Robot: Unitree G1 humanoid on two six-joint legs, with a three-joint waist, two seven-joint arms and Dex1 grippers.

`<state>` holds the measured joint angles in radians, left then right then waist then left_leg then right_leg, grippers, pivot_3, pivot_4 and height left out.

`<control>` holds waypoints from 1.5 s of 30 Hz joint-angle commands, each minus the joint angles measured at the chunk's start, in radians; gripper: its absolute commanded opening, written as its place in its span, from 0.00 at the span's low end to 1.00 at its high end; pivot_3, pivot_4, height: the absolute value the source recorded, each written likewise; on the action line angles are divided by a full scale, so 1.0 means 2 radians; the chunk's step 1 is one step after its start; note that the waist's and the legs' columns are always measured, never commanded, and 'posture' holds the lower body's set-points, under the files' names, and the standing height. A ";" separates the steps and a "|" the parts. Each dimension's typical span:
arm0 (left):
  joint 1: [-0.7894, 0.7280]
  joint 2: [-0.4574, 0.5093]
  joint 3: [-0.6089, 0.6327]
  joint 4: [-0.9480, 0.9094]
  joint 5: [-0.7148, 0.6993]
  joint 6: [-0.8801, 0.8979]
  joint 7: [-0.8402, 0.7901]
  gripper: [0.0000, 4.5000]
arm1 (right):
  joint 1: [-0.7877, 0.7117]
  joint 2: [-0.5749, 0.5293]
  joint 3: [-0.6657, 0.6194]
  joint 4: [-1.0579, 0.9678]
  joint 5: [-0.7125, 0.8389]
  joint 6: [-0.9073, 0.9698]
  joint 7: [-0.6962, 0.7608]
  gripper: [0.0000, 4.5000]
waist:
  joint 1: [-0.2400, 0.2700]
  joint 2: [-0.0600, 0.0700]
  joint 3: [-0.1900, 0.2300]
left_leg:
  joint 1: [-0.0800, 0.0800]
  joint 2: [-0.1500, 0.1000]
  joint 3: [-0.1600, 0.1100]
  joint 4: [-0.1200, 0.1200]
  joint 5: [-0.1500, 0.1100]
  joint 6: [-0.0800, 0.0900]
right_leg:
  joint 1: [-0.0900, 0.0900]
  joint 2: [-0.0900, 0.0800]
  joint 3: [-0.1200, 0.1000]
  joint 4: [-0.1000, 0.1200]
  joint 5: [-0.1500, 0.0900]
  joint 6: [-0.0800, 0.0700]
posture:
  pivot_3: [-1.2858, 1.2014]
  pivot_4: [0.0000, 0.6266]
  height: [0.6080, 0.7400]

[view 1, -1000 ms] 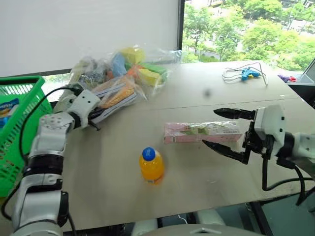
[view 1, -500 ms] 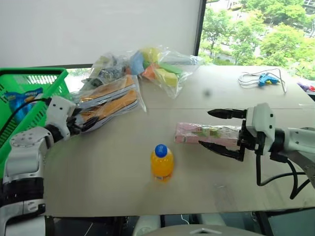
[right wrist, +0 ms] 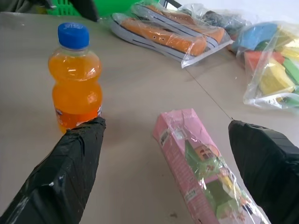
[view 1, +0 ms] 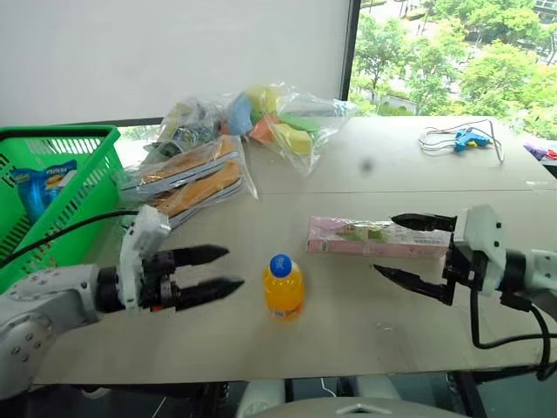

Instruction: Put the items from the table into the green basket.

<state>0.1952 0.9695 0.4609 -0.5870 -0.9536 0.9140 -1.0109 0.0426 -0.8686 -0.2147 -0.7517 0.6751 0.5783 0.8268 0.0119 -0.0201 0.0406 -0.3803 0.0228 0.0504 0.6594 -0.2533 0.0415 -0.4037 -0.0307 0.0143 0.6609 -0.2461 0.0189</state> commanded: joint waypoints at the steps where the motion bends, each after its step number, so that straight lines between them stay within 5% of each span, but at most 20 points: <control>1: 0.003 -0.007 -0.055 -0.022 0.072 -0.078 -0.011 0.99 | -0.003 -0.002 -0.014 -0.017 -0.001 -0.012 -0.001 1.00 | 0.001 0.000 0.000 | 0.000 0.000 0.000 0.000 0.000 0.000 | 0.000 0.000 0.000 0.000 0.000 0.000 | 0.52 0.02 1.00; 24: -0.073 -0.117 -0.263 0.075 0.219 -0.224 -0.014 0.99 | 0.104 -0.027 -0.102 -0.060 0.054 -0.019 0.072 1.00 | -0.014 -0.001 -0.001 | -0.001 0.000 0.000 0.000 0.000 0.000 | 0.000 0.002 0.000 -0.001 0.000 0.001 | 0.49 0.00 1.00; 28: -0.071 -0.114 -0.266 0.084 0.221 -0.234 -0.026 0.72 | 0.096 -0.031 -0.098 -0.056 0.062 -0.020 0.079 1.00 | -0.017 -0.001 -0.001 | 0.000 0.000 0.000 0.000 0.000 0.000 | 0.000 0.002 0.001 -0.001 0.000 0.001 | 0.49 0.01 1.00; 34: -0.055 -0.114 -0.260 0.078 0.218 -0.240 -0.021 0.67 | 0.081 -0.028 -0.079 -0.052 0.075 -0.027 0.097 1.00 | -0.017 -0.001 -0.001 | 0.000 0.000 0.000 0.000 0.000 0.000 | 0.000 0.002 0.001 -0.001 0.000 0.001 | 0.50 0.02 1.00; 38: -0.045 -0.138 -0.198 0.061 0.169 -0.206 0.035 0.67 | 0.021 -0.016 -0.033 -0.028 0.075 -0.023 0.080 1.00 | -0.018 -0.002 0.000 | 0.000 0.001 0.000 0.000 0.000 0.000 | 0.000 0.001 0.001 -0.001 0.000 0.001 | 0.52 0.01 1.00; 42: -0.076 -0.172 -0.128 0.067 0.130 -0.172 0.119 0.67 | -0.074 0.008 0.023 0.013 0.079 0.025 0.019 1.00 | -0.011 -0.003 0.000 | 0.000 0.001 -0.001 0.000 0.000 0.000 | 0.000 0.002 0.000 0.000 0.000 0.001 | 0.54 0.01 1.00; 45: -0.170 -0.189 -0.034 0.091 0.077 -0.131 0.241 0.67 | -0.243 0.072 0.087 0.105 0.084 0.075 -0.020 1.00 | -0.007 -0.002 0.001 | 0.000 0.001 -0.001 0.000 0.000 0.000 | 0.000 0.002 0.000 0.001 0.000 0.000 | 0.57 0.00 1.00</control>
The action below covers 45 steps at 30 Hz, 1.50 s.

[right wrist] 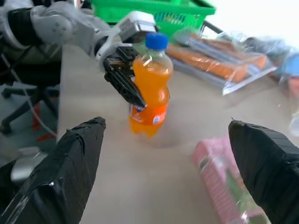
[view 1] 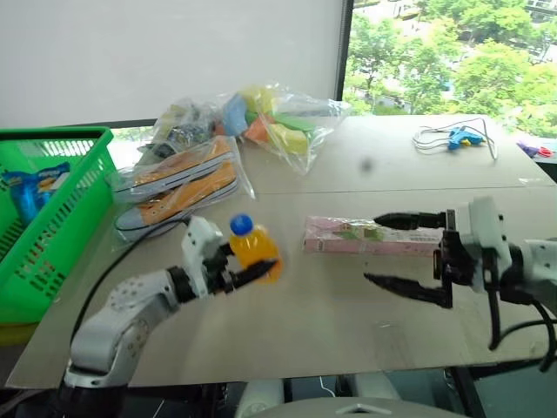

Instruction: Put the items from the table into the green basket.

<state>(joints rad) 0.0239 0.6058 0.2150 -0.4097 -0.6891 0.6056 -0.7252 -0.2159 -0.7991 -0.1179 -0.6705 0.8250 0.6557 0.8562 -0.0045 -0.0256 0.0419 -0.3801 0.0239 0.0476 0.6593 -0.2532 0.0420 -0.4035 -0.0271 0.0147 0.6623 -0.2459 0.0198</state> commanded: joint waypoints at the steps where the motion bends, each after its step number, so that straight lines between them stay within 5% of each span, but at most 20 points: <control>1: -0.113 -0.004 0.110 0.008 -0.068 0.036 0.126 0.67 | -0.161 0.051 0.059 0.092 -0.002 0.041 -0.028 1.00 | 0.002 0.000 0.001 | 0.000 0.000 0.000 0.001 0.000 0.000 | 0.000 0.001 0.000 0.000 0.001 -0.001 | 0.58 0.00 1.00; 5: -0.207 0.024 0.161 0.031 -0.077 0.069 0.203 0.67 | -0.295 0.080 0.111 0.194 -0.047 0.051 0.001 1.00 | 0.015 -0.002 0.000 | -0.002 -0.001 -0.004 0.000 0.000 0.000 | -0.001 0.006 0.001 -0.001 0.004 -0.001 | 0.60 0.00 1.00; 10: -0.305 0.148 0.190 0.183 -0.003 0.101 0.262 0.67 | -0.417 0.137 0.132 0.265 -0.051 0.070 0.020 1.00 | 0.032 -0.002 0.000 | -0.010 -0.001 -0.005 -0.001 0.001 -0.001 | -0.010 0.005 0.000 0.000 0.004 -0.001 | 0.61 0.00 1.00; 15: -0.325 0.248 0.159 0.354 0.088 0.022 0.207 0.67 | -0.445 0.188 0.156 0.266 -0.066 0.070 0.026 1.00 | 0.042 -0.004 -0.001 | -0.011 -0.002 -0.004 -0.004 0.001 -0.004 | -0.011 0.004 -0.002 -0.001 0.003 -0.001 | 0.63 0.00 1.00; 22: -0.396 0.281 0.078 0.619 0.200 -0.116 0.153 0.67 | -0.448 0.247 0.184 0.282 -0.132 0.044 -0.016 1.00 | 0.069 -0.007 -0.003 | -0.011 -0.002 -0.002 -0.003 0.000 -0.003 | -0.012 0.002 -0.003 0.000 0.004 -0.001 | 0.62 0.00 1.00; 23: -0.404 0.282 0.074 0.653 0.209 -0.135 0.148 0.85 | -0.447 0.253 0.180 0.278 -0.133 0.047 -0.022 1.00 | 0.071 -0.008 -0.004 | -0.011 -0.002 -0.002 -0.003 0.000 -0.003 | -0.012 0.002 -0.003 0.000 0.004 -0.001 | 0.62 0.00 1.00; 25: -0.417 0.282 0.071 0.695 0.217 -0.162 0.127 0.99 | -0.446 0.261 0.171 0.274 -0.134 0.055 -0.035 1.00 | 0.074 -0.010 -0.005 | -0.011 -0.002 -0.003 -0.003 0.000 -0.004 | -0.012 0.002 -0.004 0.000 0.004 -0.001 | 0.62 0.00 1.00; 27: -0.427 0.283 0.067 0.716 0.228 -0.182 0.130 0.99 | -0.444 0.261 0.167 0.270 -0.137 0.063 -0.044 1.00 | 0.076 -0.012 -0.007 | -0.012 -0.001 -0.003 -0.003 0.000 -0.004 | -0.012 0.000 -0.005 0.000 0.004 -0.002 | 0.62 0.00 1.00; 38: -0.434 0.238 0.110 0.616 0.177 -0.169 0.088 0.99 | -0.413 0.254 0.148 0.221 -0.131 0.118 -0.090 1.00 | 0.073 -0.016 -0.010 | -0.018 -0.002 -0.006 -0.003 0.002 -0.006 | -0.018 -0.006 -0.013 0.000 0.005 -0.003 | 0.61 0.00 1.00; 45: -0.349 0.142 0.086 0.278 0.012 0.032 0.010 0.99 | -0.335 0.180 0.125 0.146 -0.131 0.120 -0.080 1.00 | 0.065 -0.016 -0.010 | -0.018 -0.004 -0.007 -0.003 0.001 -0.005 | -0.017 -0.008 -0.013 0.000 0.005 -0.003 | 0.58 0.00 1.00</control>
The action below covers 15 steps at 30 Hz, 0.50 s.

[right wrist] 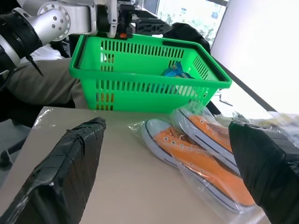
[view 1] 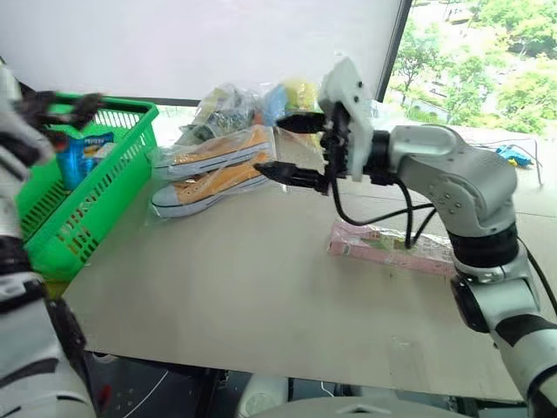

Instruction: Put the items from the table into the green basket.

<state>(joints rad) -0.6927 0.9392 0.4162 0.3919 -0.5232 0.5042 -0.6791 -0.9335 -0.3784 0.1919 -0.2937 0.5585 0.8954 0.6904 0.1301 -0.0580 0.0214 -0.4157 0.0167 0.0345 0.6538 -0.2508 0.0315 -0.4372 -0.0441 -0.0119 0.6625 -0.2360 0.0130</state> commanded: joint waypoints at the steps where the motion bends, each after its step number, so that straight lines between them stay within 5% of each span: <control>1: 0.016 -0.040 -0.030 -0.158 -0.085 0.103 -0.016 0.99 | 0.045 -0.051 -0.040 -0.064 0.008 0.011 0.003 1.00 | -0.005 0.000 0.000 | 0.000 0.000 0.000 0.000 0.000 0.000 | 0.000 0.000 0.000 0.000 0.000 0.000 | 0.57 0.00 1.00; 7: 0.055 -0.084 -0.199 -0.282 -0.051 0.137 -0.058 0.99 | 0.169 -0.157 -0.135 -0.173 0.049 0.086 -0.013 1.00 | -0.028 0.005 -0.001 | 0.001 0.000 0.000 0.001 0.000 0.001 | 0.002 0.001 0.000 0.000 0.000 0.000 | 0.51 0.00 1.00; 15: -0.046 -0.174 -0.396 -0.195 0.066 0.096 -0.133 0.99 | 0.345 -0.242 -0.312 -0.292 0.125 0.166 -0.020 1.00 | -0.074 0.016 0.003 | 0.004 0.001 0.000 0.007 -0.001 0.002 | 0.008 0.010 0.000 0.000 0.000 0.000 | 0.44 0.02 1.00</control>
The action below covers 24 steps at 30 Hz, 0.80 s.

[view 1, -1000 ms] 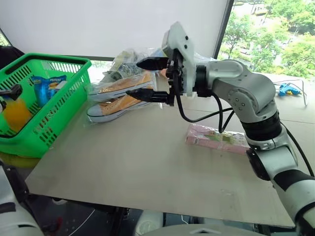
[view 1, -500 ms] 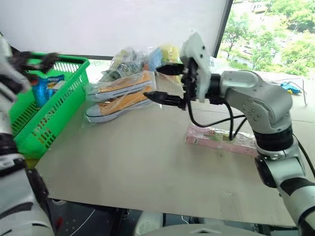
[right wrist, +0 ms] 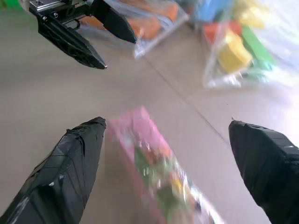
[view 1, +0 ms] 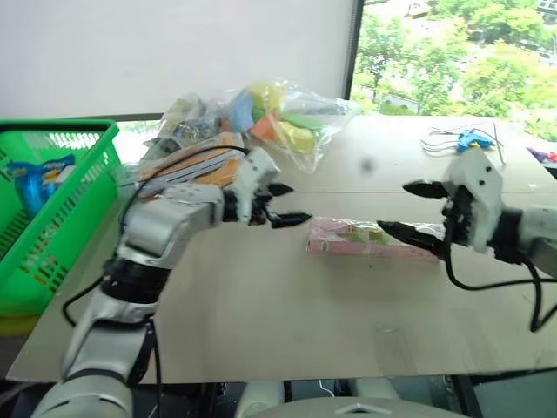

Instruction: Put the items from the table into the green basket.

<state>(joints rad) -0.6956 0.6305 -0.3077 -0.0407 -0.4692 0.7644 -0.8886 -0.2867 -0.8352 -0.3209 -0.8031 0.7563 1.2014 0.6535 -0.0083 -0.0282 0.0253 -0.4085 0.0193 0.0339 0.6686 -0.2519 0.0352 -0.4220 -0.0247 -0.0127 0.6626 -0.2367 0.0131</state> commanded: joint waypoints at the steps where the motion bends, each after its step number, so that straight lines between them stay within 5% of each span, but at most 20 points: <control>1: -0.058 -0.030 -0.049 0.036 0.054 -0.044 -0.035 0.99 | 0.036 -0.018 -0.070 -0.045 0.034 0.016 -0.003 1.00 | -0.011 0.002 0.002 | 0.001 0.000 0.000 0.000 0.000 0.000 | 0.001 0.000 0.001 0.000 0.000 0.000 | 0.43 0.02 1.00; 8: -0.167 -0.099 -0.174 0.163 0.170 -0.034 -0.076 0.99 | 0.154 -0.041 -0.148 -0.088 0.042 0.023 -0.007 1.00 | -0.054 0.005 0.004 | 0.007 0.001 0.003 0.000 -0.001 0.001 | 0.006 0.002 0.005 -0.001 -0.002 0.002 | 0.39 0.05 1.00; 19: -0.208 -0.191 -0.233 0.344 0.288 -0.090 -0.099 0.99 | 0.208 -0.039 -0.166 -0.100 0.052 -0.003 -0.030 1.00 | -0.107 0.006 0.012 | 0.007 0.002 0.004 -0.001 -0.002 0.003 | 0.005 0.002 0.007 -0.001 -0.002 0.003 | 0.37 0.08 1.00; 22: -0.204 -0.205 -0.227 0.367 0.305 -0.101 -0.097 0.84 | 0.209 -0.040 -0.158 -0.097 0.055 -0.011 -0.035 1.00 | -0.113 0.005 0.015 | 0.007 0.002 0.003 -0.001 -0.002 0.003 | 0.005 0.002 0.007 -0.001 -0.003 0.004 | 0.37 0.09 1.00; 24: -0.200 -0.209 -0.220 0.371 0.313 -0.105 -0.101 0.62 | 0.209 -0.041 -0.154 -0.094 0.057 -0.016 -0.037 1.00 | -0.114 0.005 0.014 | 0.008 0.002 0.004 -0.001 -0.002 0.003 | 0.005 0.002 0.007 -0.001 -0.003 0.004 | 0.37 0.09 1.00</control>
<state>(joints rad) -1.1023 0.2220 -0.7432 0.6854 0.1339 0.5584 -1.0901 0.1400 -0.9111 -0.6226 -0.9826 0.8671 1.1913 0.5833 -0.2353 -0.0180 0.0541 -0.3928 0.0234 0.0410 0.6674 -0.2566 0.0421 -0.4113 -0.0221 0.0012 0.6607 -0.2421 0.0214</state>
